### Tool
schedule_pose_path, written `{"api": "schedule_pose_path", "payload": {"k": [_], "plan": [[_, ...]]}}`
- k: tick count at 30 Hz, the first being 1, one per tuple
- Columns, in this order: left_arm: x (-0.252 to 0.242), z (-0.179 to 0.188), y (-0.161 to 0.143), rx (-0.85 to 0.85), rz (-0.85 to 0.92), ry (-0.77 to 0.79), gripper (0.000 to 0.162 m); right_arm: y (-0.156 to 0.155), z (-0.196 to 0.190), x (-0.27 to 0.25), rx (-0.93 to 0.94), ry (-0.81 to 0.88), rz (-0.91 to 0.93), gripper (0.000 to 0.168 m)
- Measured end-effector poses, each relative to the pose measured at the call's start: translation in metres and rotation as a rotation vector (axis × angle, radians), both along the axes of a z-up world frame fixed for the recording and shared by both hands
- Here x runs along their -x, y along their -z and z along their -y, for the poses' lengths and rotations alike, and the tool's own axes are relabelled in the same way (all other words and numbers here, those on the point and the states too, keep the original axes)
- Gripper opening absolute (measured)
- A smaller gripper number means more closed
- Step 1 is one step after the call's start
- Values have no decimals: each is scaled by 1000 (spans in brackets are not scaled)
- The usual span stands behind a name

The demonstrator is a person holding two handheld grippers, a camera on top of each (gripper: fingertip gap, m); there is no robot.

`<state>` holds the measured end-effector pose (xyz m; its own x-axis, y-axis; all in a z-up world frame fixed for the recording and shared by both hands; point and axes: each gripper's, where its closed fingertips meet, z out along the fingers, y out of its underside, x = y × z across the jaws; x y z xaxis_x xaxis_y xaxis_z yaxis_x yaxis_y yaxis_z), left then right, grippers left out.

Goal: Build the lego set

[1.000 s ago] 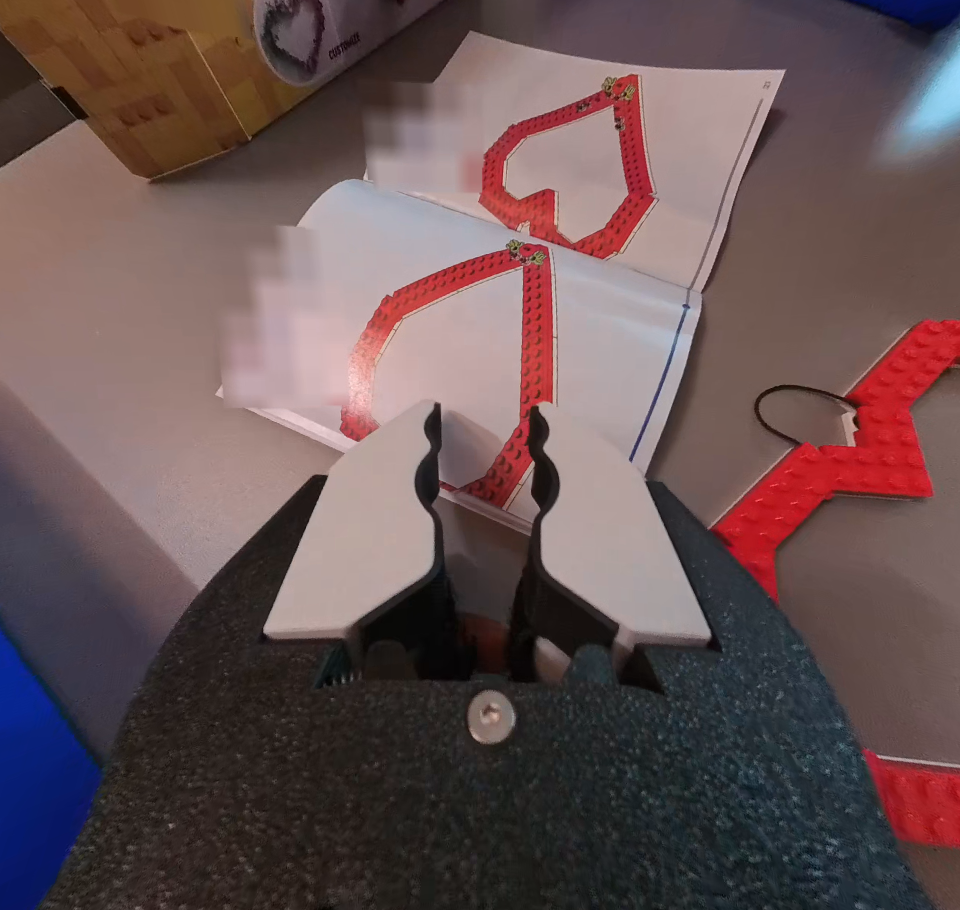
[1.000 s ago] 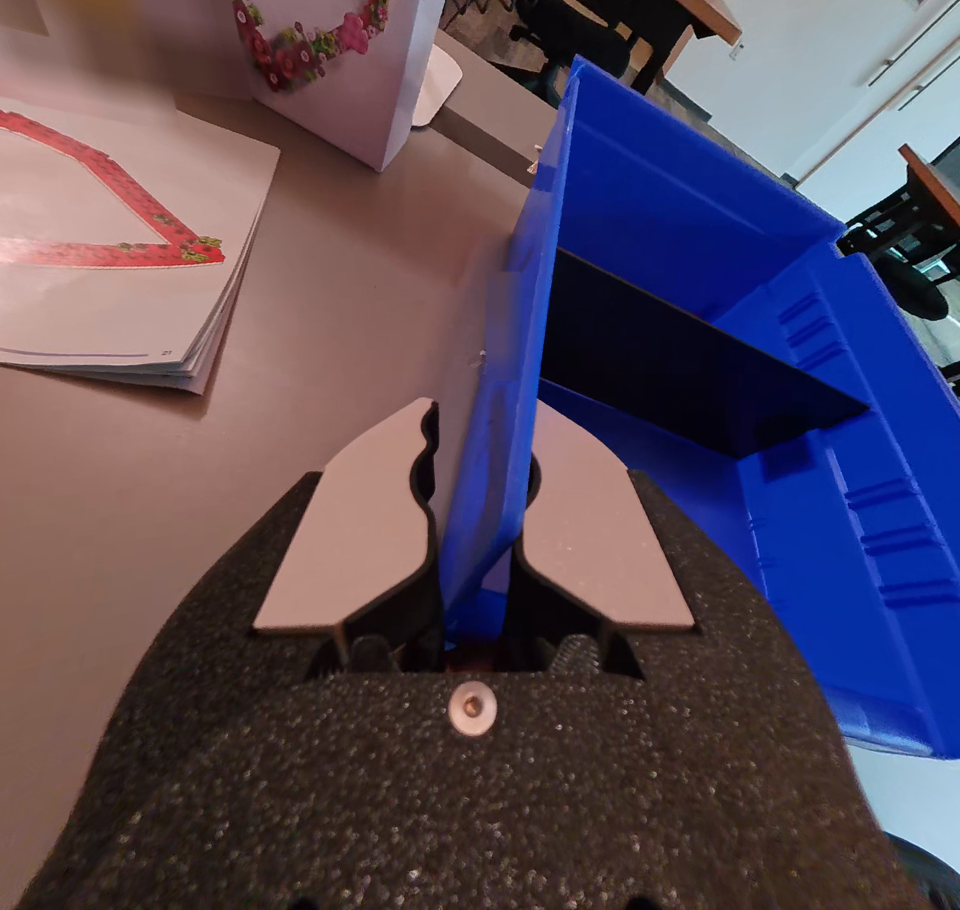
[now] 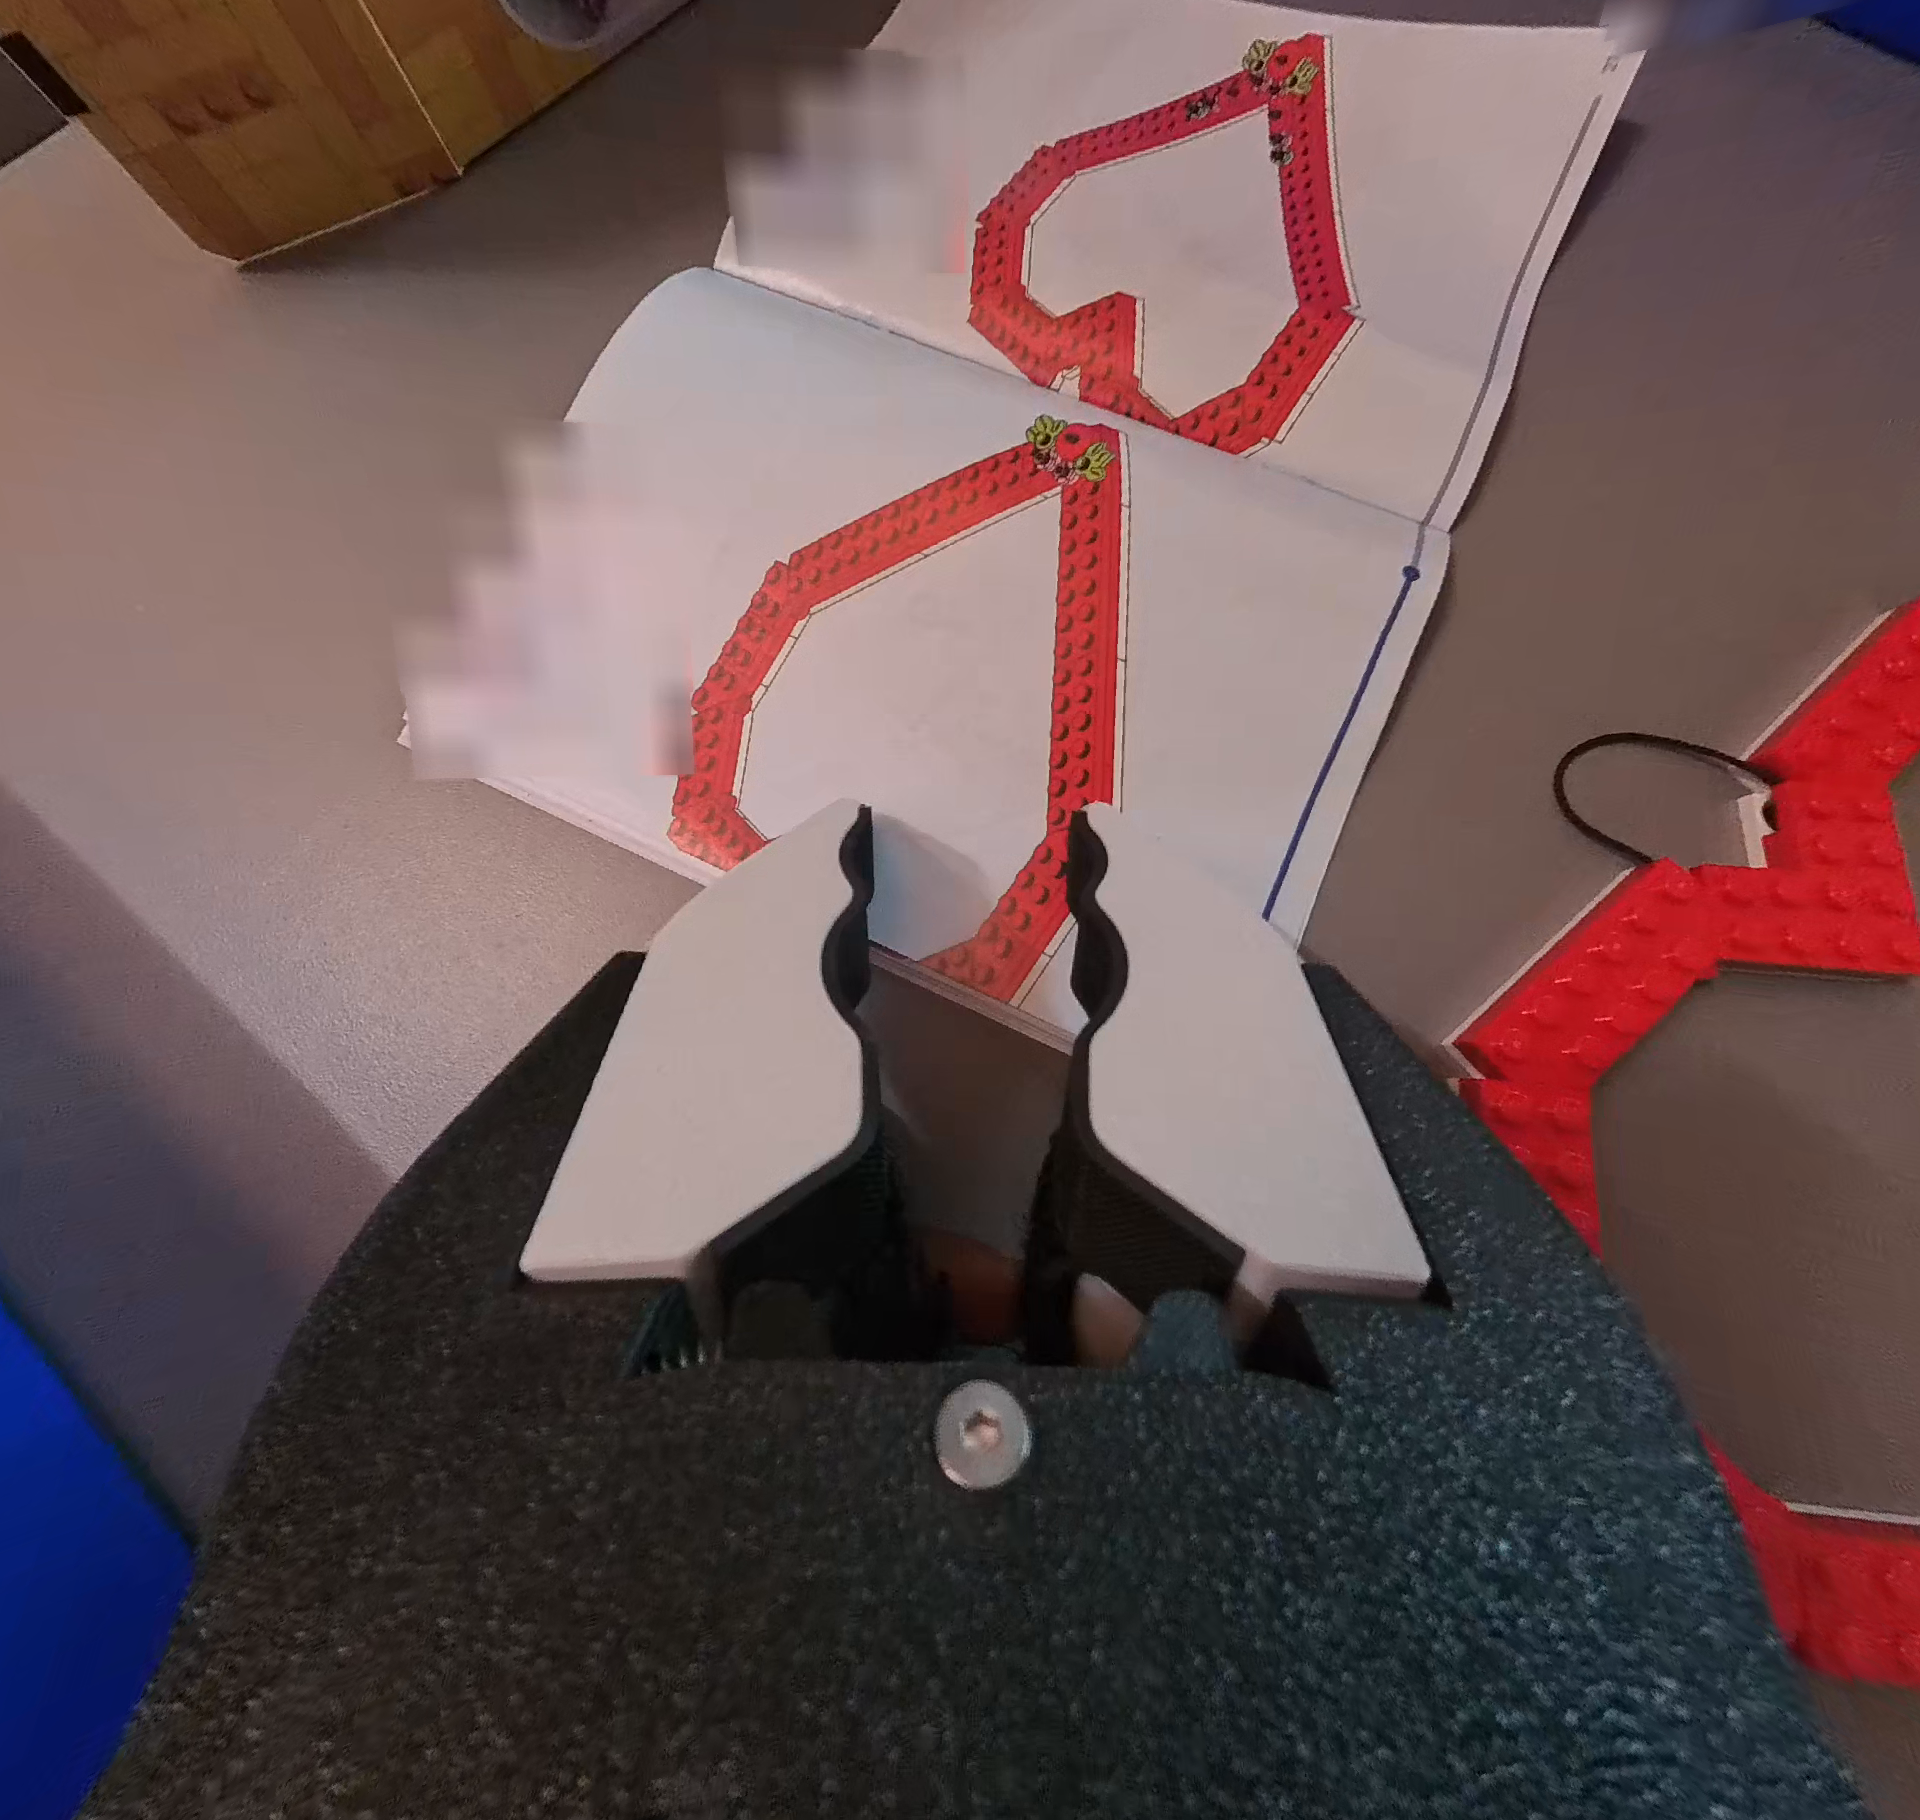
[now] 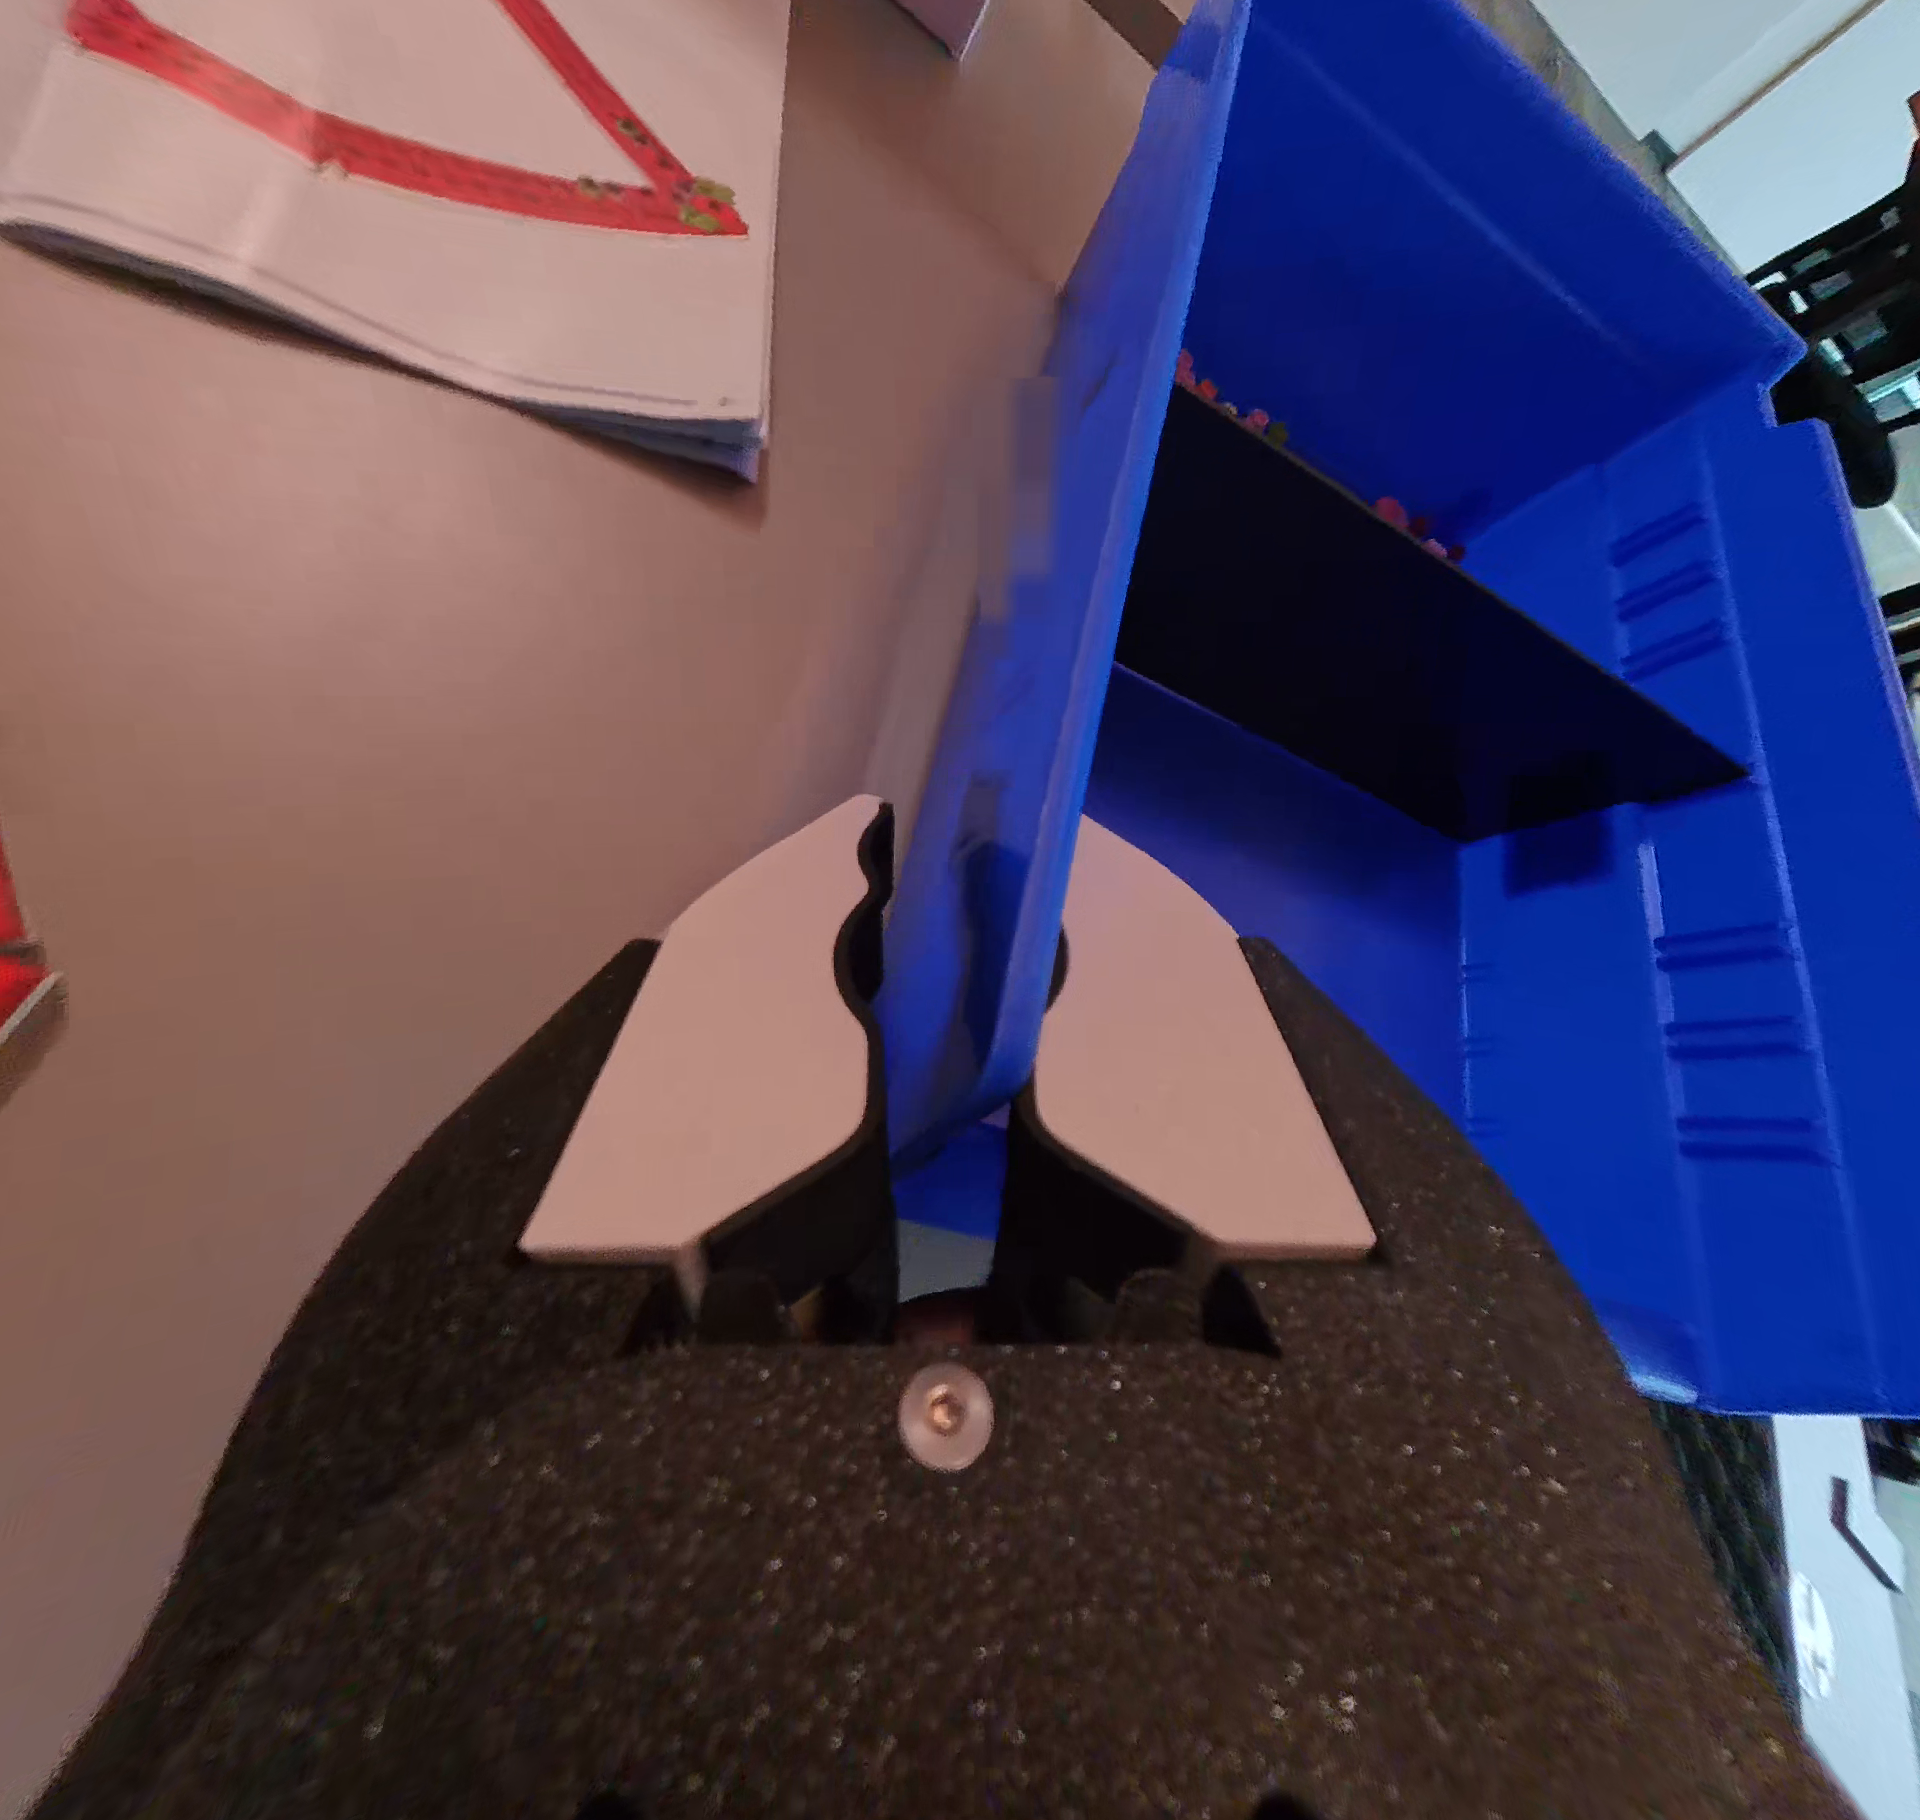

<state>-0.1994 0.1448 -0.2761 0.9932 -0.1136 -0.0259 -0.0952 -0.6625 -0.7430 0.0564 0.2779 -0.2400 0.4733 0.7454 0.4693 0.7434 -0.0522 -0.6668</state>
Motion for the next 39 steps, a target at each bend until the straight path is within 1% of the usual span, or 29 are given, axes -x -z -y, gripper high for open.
{"api": "schedule_pose_path", "payload": {"k": [4, 10, 13, 15, 16, 18, 20, 23, 24, 25, 26, 27, 28, 29, 30, 32, 33, 35, 37, 39], "plan": [[0, 0, -1, -8, -20, 0, 35, 1, 24, -11, -12, -15, 36, 24], [1, 0, -1, 5, -31, -8, 35, 2, 53, -37, 47, -63, 37, 24], [7, 3, -5, 25, -156, -24, 34, 5, 56, -43, 106, -101, 55, 26], [10, 8, -13, 32, -260, -26, 41, 7, 61, -50, 157, -202, 95, 30], [7, 11, -19, 16, -284, -18, 44, 6, 61, -56, 173, -246, 121, 35], [-8, 18, -28, -21, -245, 15, 48, -10, 59, -61, 163, -303, 117, 45], [-25, 28, -35, -38, -138, 35, 51, -37, 64, -53, 150, -364, 36, 46], [-51, 53, -34, 14, 35, 69, 58, -86, 89, -21, 145, -459, -223, 42], [-55, 61, -31, 33, 62, 51, 60, -95, 101, -9, 187, -475, -315, 39], [-58, 69, -28, 53, 78, 35, 62, -96, 112, 3, 261, -465, -382, 39], [-62, 77, -23, 83, 82, 36, 63, -87, 122, 12, 358, -441, -405, 42], [-65, 84, -19, 104, 77, 35, 63, -70, 132, 20, 454, -421, -386, 50], [-67, 88, -17, 105, 75, 27, 63, -50, 140, 25, 525, -399, -339, 57], [-71, 90, -16, 94, 86, 24, 62, -31, 144, 28, 550, -379, -282, 61], [-77, 91, -16, 84, 112, 32, 61, -15, 141, 30, 528, -349, -236, 61], [-85, 92, -11, 94, 144, 43, 61, 8, 131, 31, 464, -274, -165, 57], [-86, 92, -7, 104, 138, 42, 60, 17, 131, 33, 472, -259, -132, 57], [-85, 90, 0, 112, 94, 34, 58, 29, 136, 37, 521, -243, -100, 56], [-85, 87, 1, 111, 72, 40, 53, 39, 136, 39, 525, -227, -51, 55], [-83, 84, 1, 110, 61, 36, 43, 40, 134, 45, 527, -221, -53, 43]]}}
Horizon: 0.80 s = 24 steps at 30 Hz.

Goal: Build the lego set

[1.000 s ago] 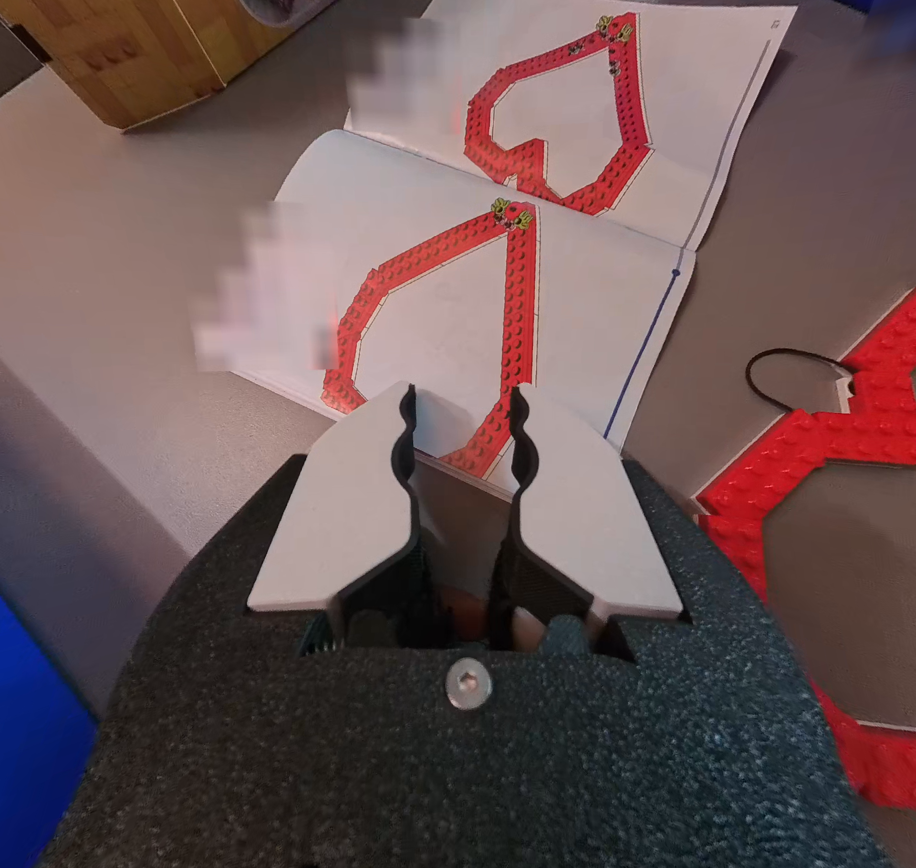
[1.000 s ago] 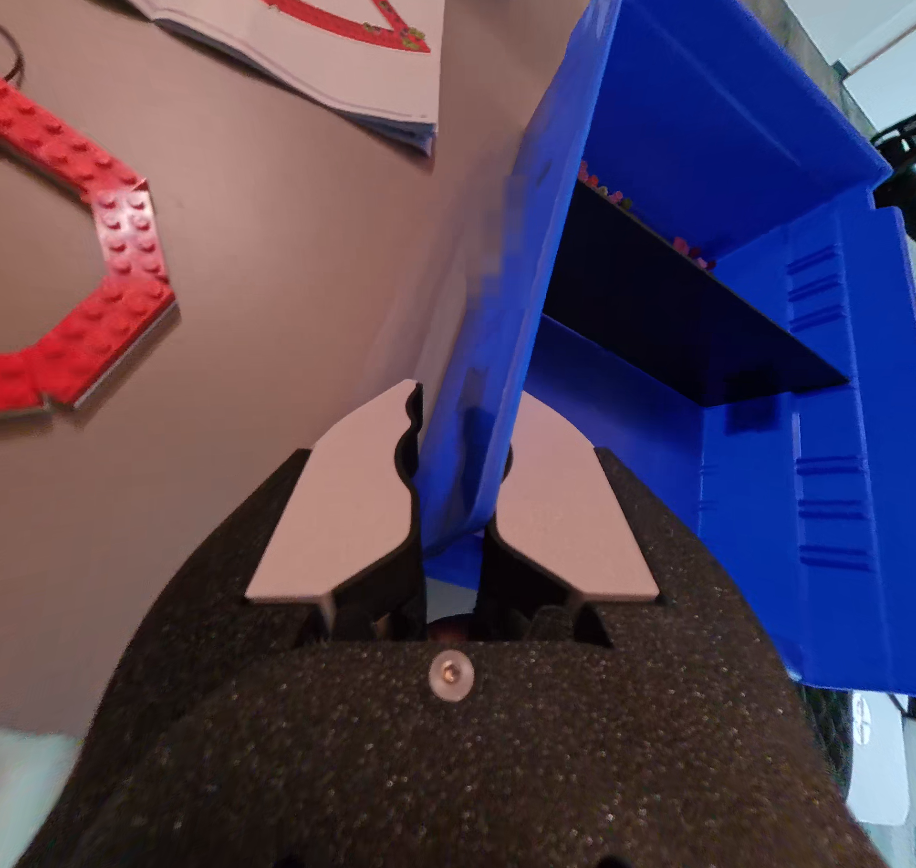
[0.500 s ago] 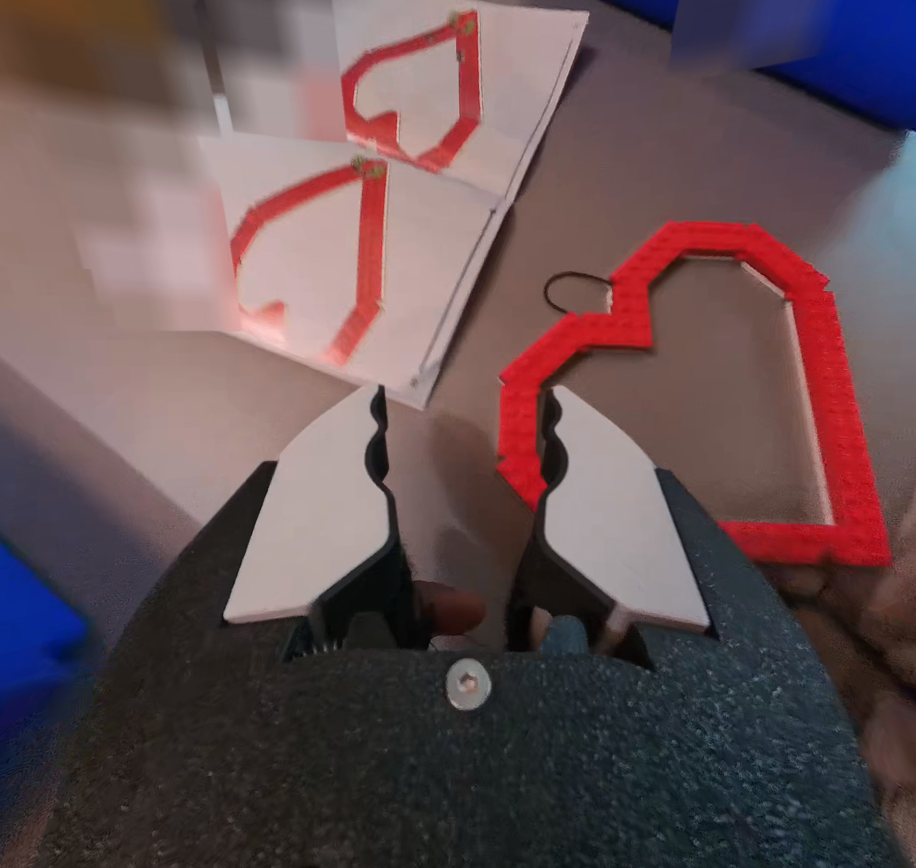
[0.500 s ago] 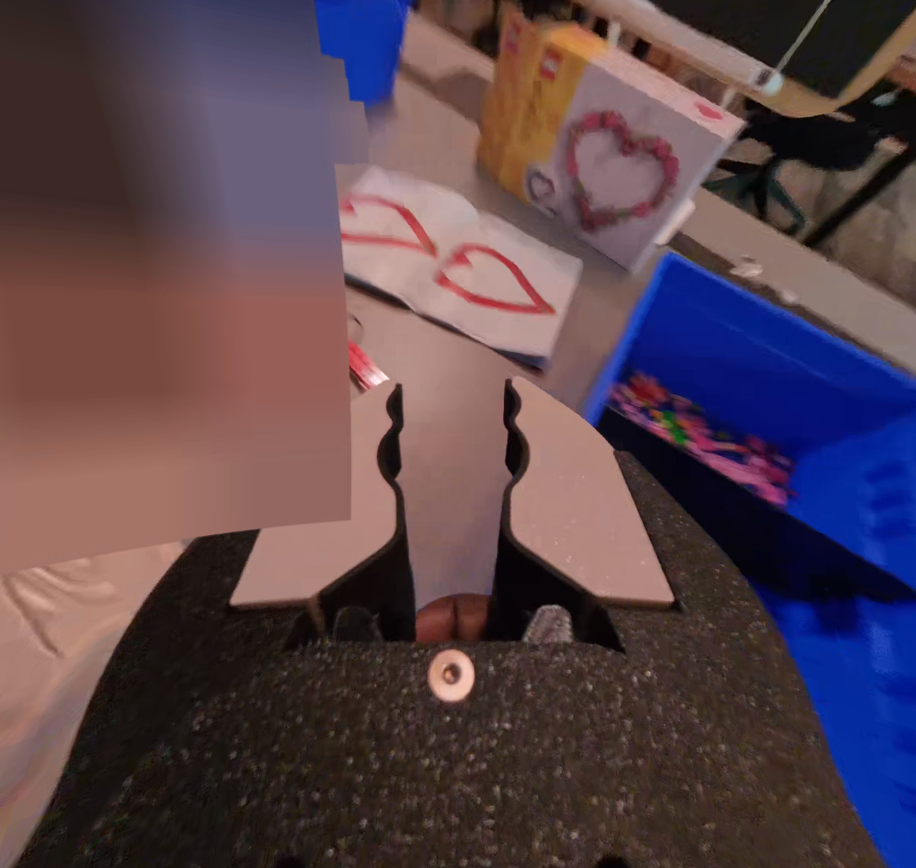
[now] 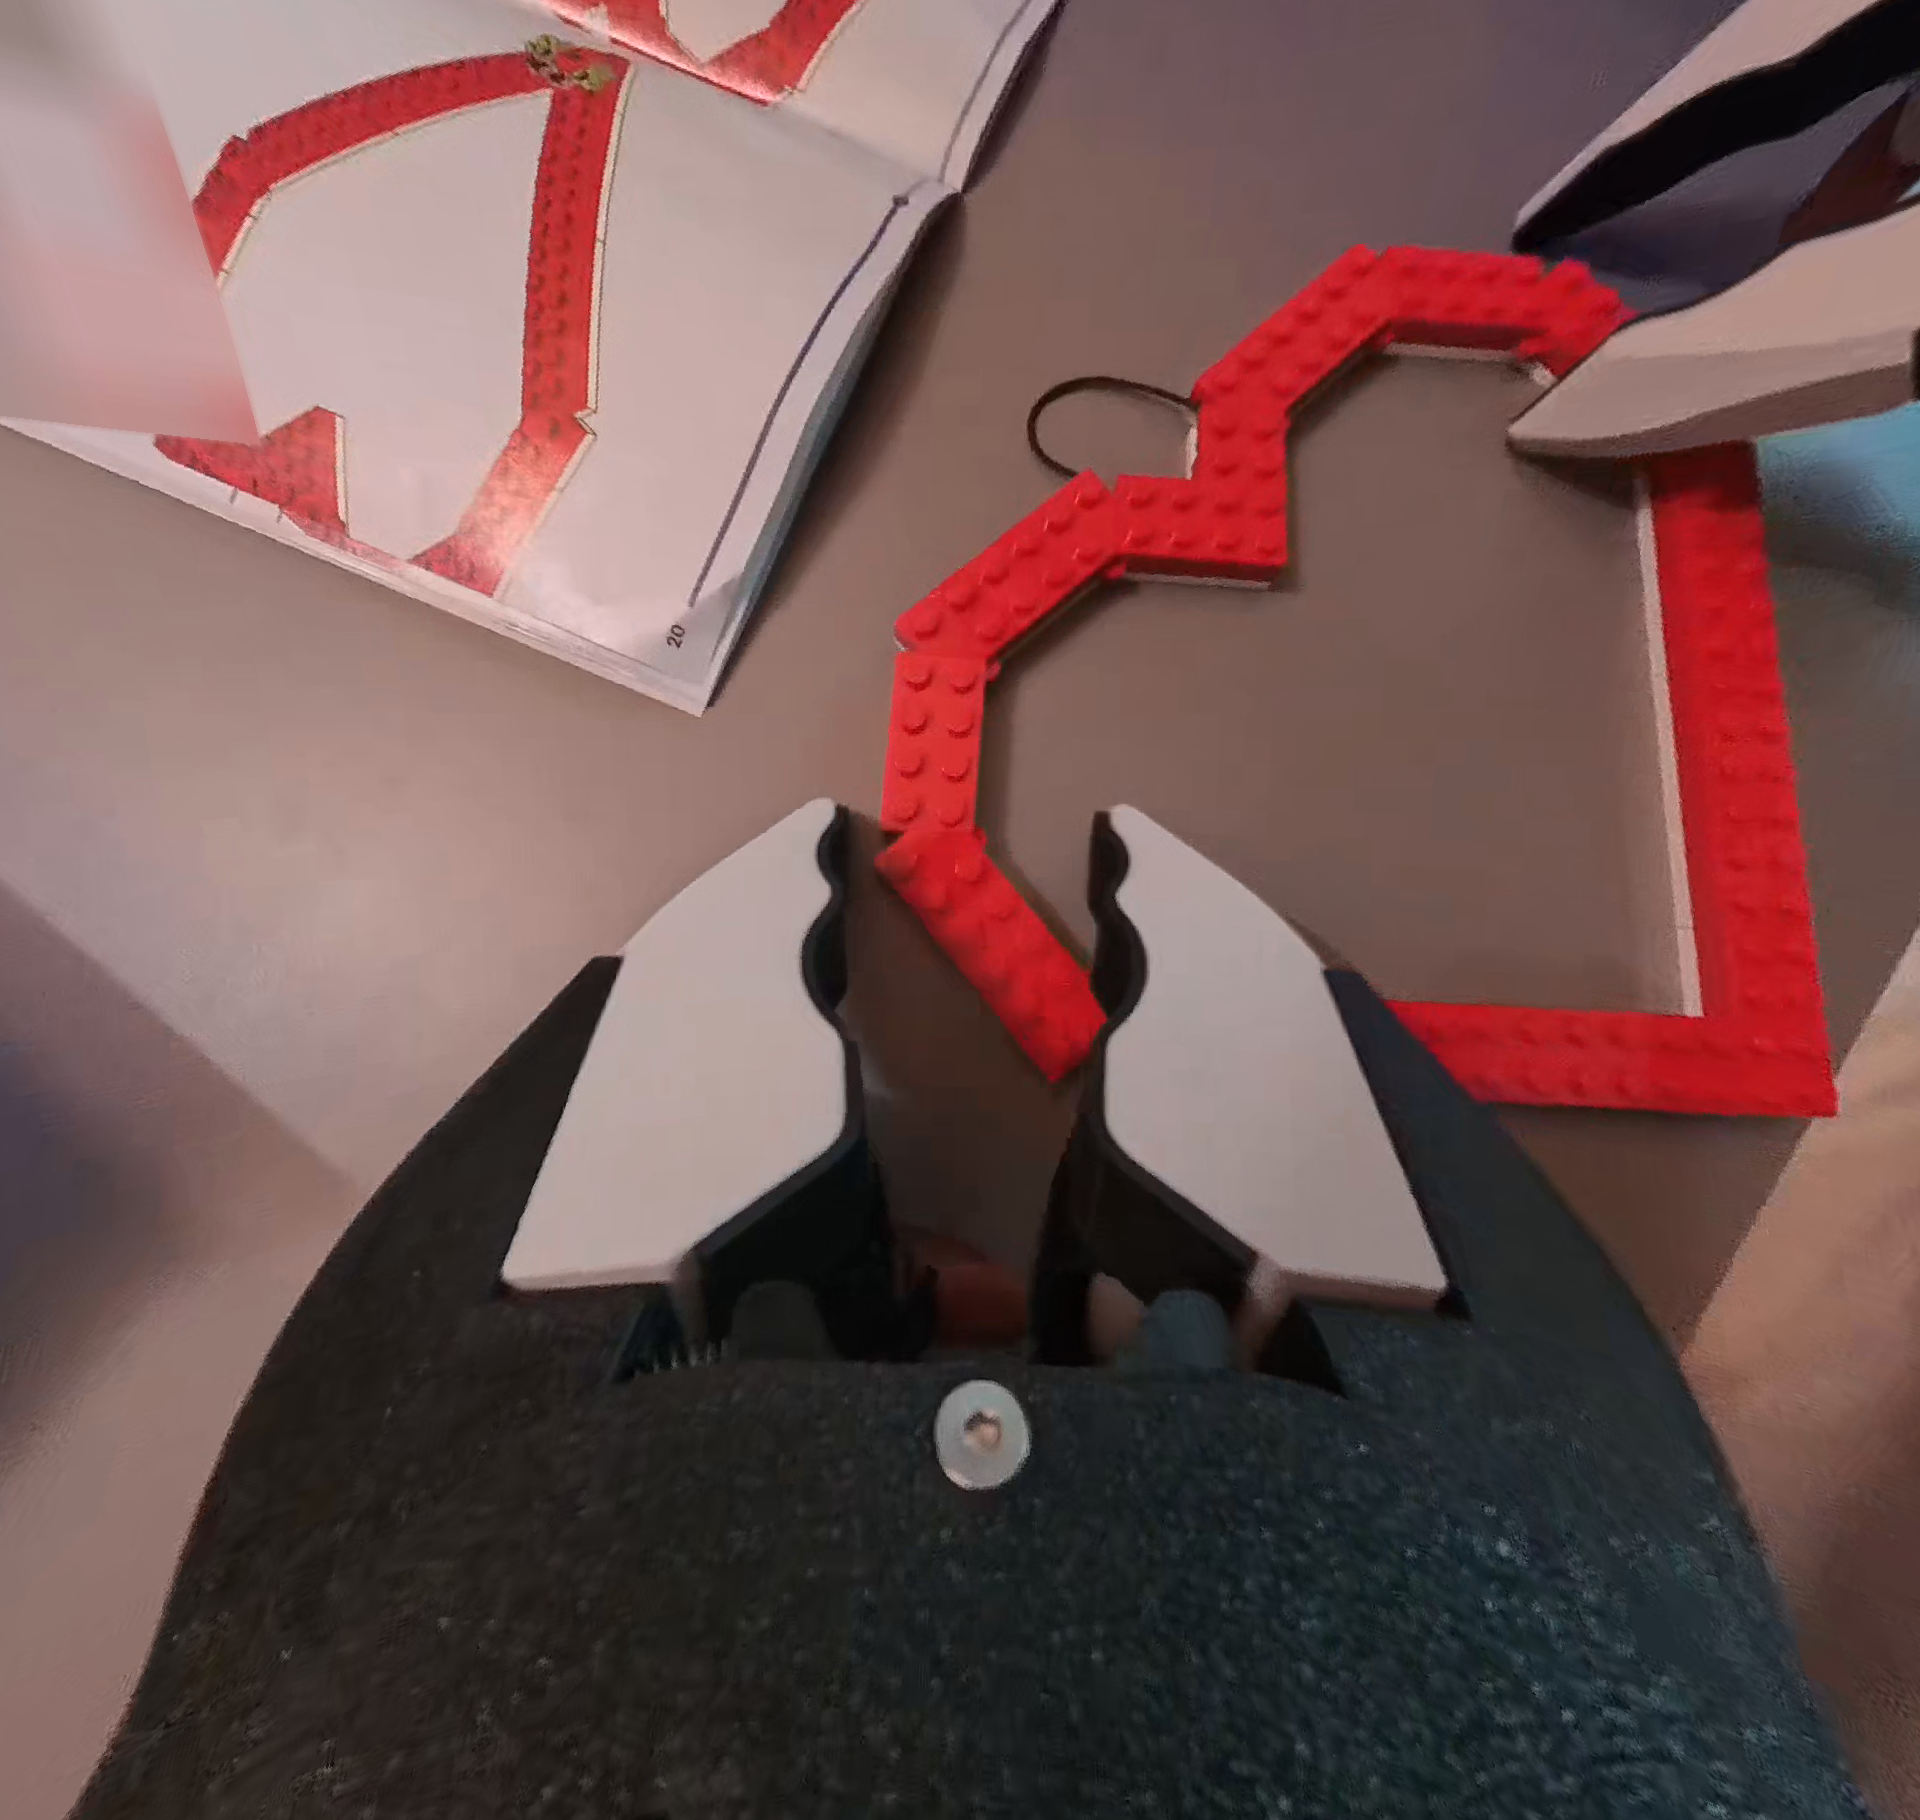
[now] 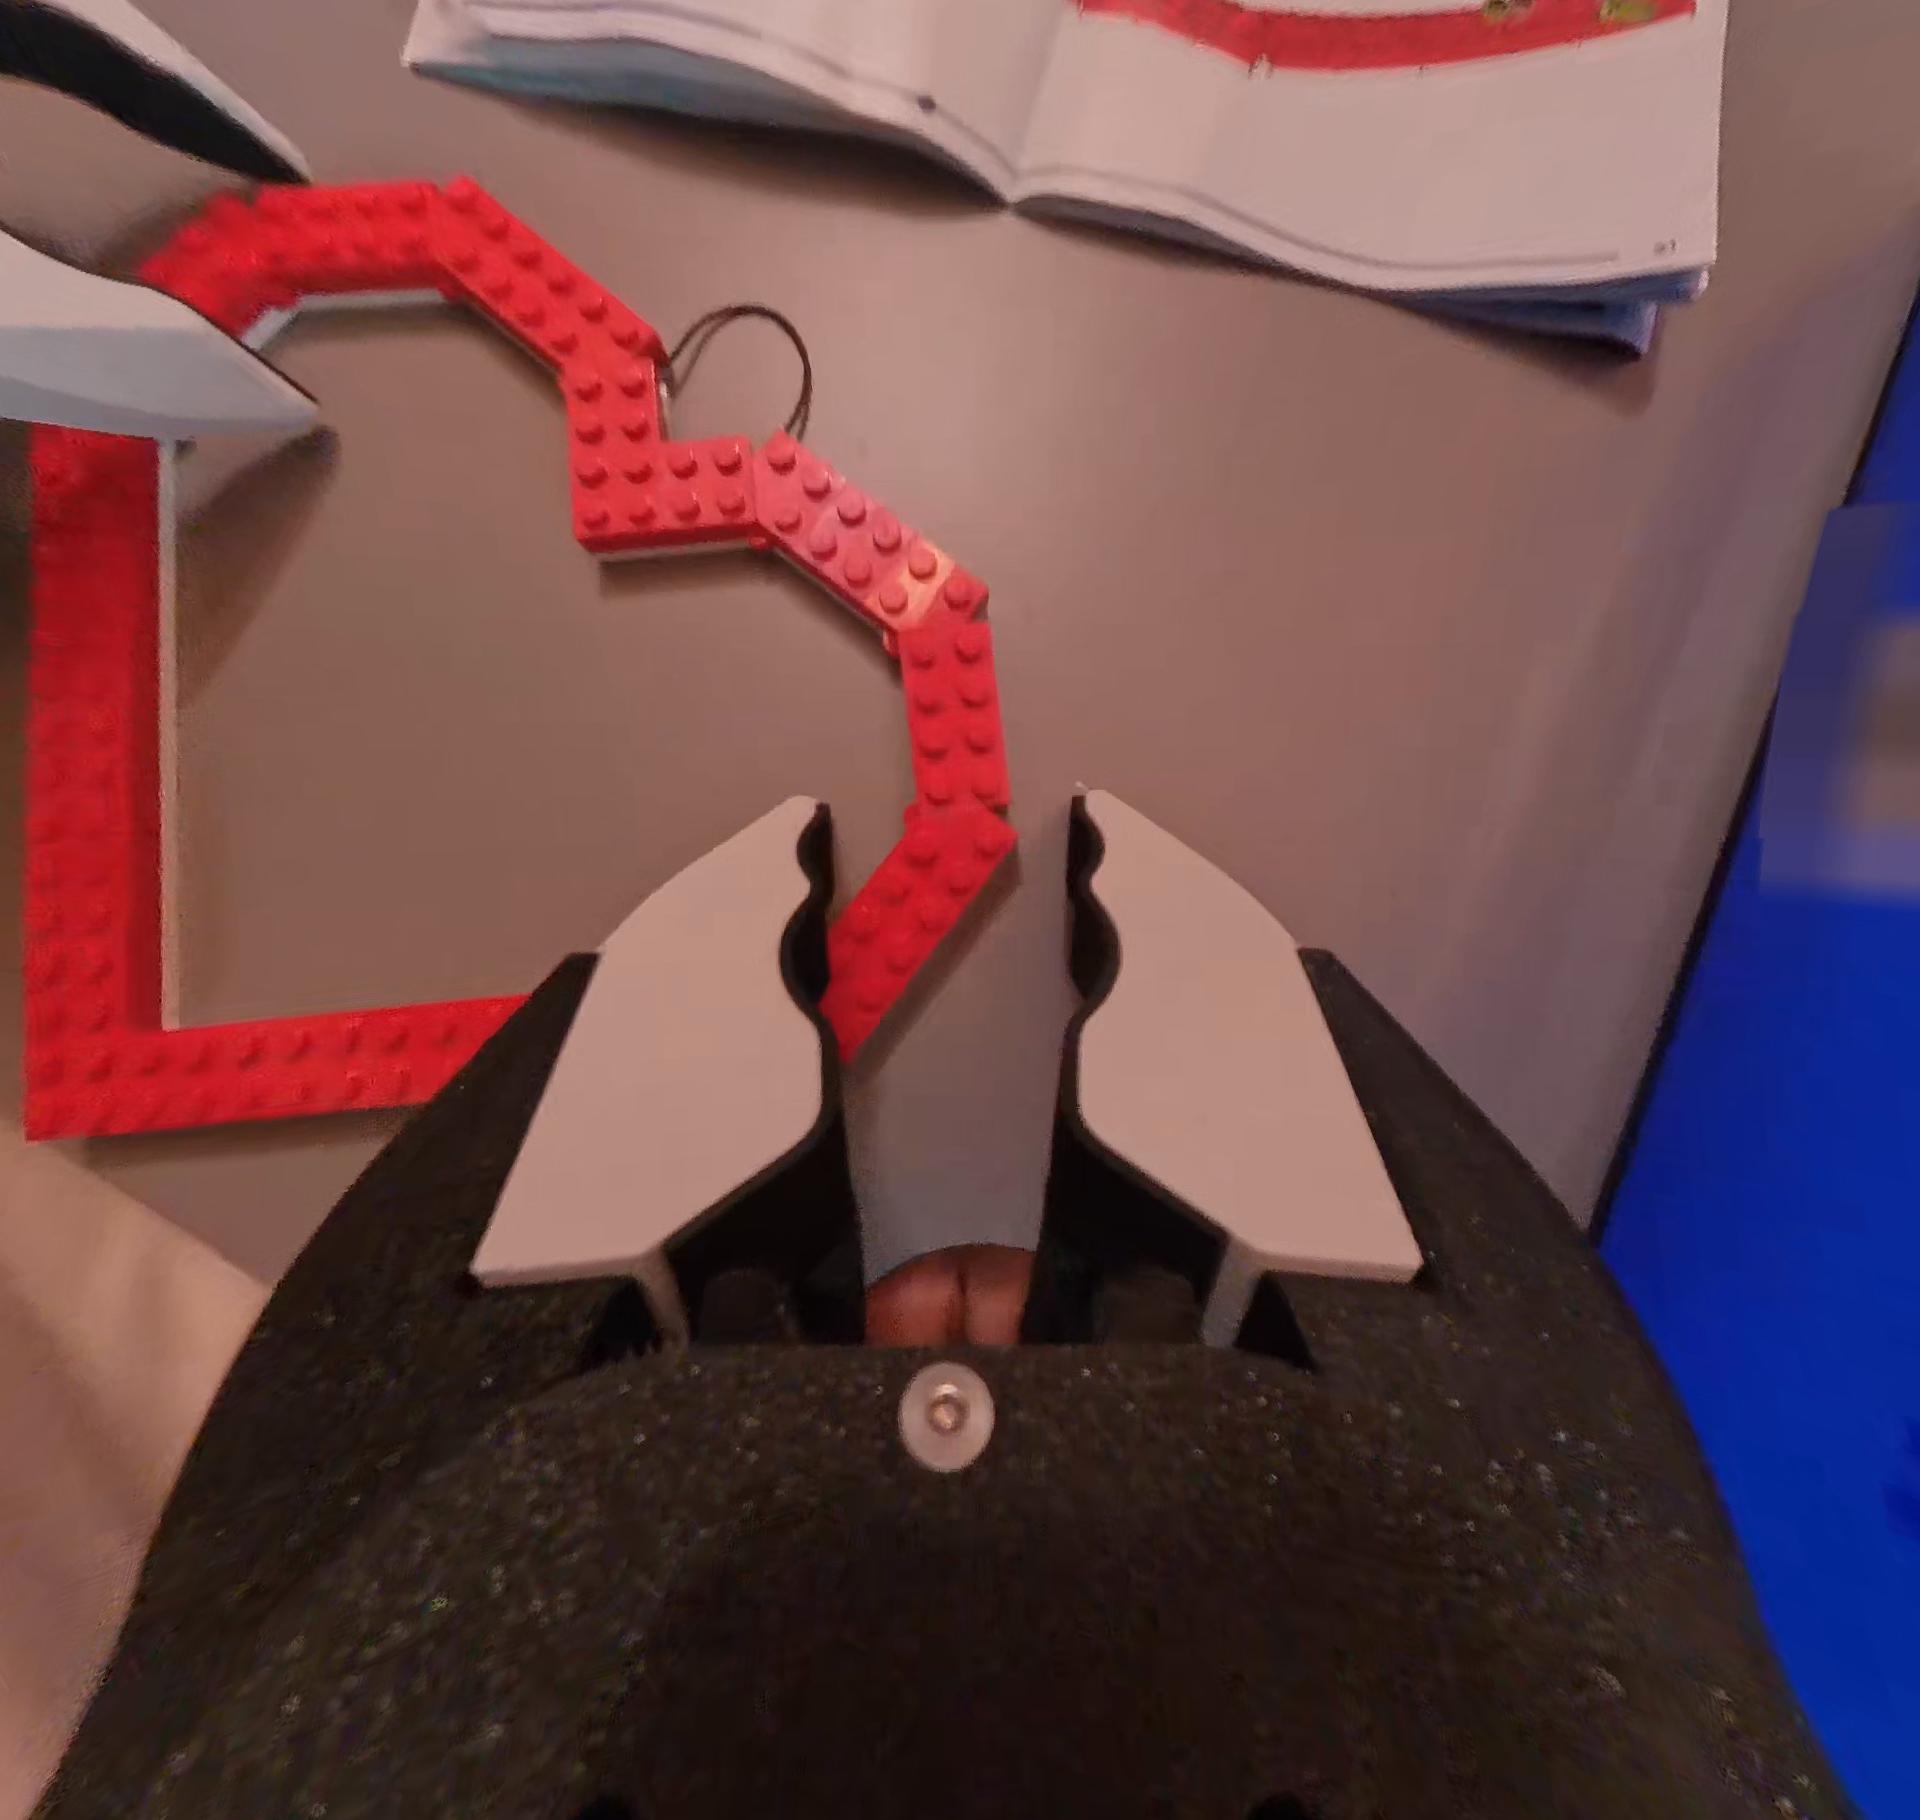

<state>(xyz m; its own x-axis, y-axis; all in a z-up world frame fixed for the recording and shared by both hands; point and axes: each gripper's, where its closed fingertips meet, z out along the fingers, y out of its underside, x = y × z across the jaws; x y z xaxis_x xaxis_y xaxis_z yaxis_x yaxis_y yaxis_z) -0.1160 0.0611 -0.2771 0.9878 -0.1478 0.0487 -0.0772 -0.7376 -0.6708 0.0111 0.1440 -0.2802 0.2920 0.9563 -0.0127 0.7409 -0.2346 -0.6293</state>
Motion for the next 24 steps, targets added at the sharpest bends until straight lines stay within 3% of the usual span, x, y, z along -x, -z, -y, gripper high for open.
{"api": "schedule_pose_path", "payload": {"k": [5, 11, 16, 21, 24], "plan": [[3, -9, 0, -32, -7, 0, 24, -1, -7, 17, -22, -23, 5, 18], [22, -12, -1, -51, 43, -42, 20, -1, -4, 46, 23, -70, -38, 18], [56, -6, -1, -16, 0, -128, 28, -3, 1, 82, -10, -191, -18, 22], [72, -23, -34, -102, -80, -127, 30, -39, -34, 110, -55, -219, -193, 32], [70, -54, -46, -138, -94, -59, 31, -35, -65, 120, -18, -143, -201, 34]]}}
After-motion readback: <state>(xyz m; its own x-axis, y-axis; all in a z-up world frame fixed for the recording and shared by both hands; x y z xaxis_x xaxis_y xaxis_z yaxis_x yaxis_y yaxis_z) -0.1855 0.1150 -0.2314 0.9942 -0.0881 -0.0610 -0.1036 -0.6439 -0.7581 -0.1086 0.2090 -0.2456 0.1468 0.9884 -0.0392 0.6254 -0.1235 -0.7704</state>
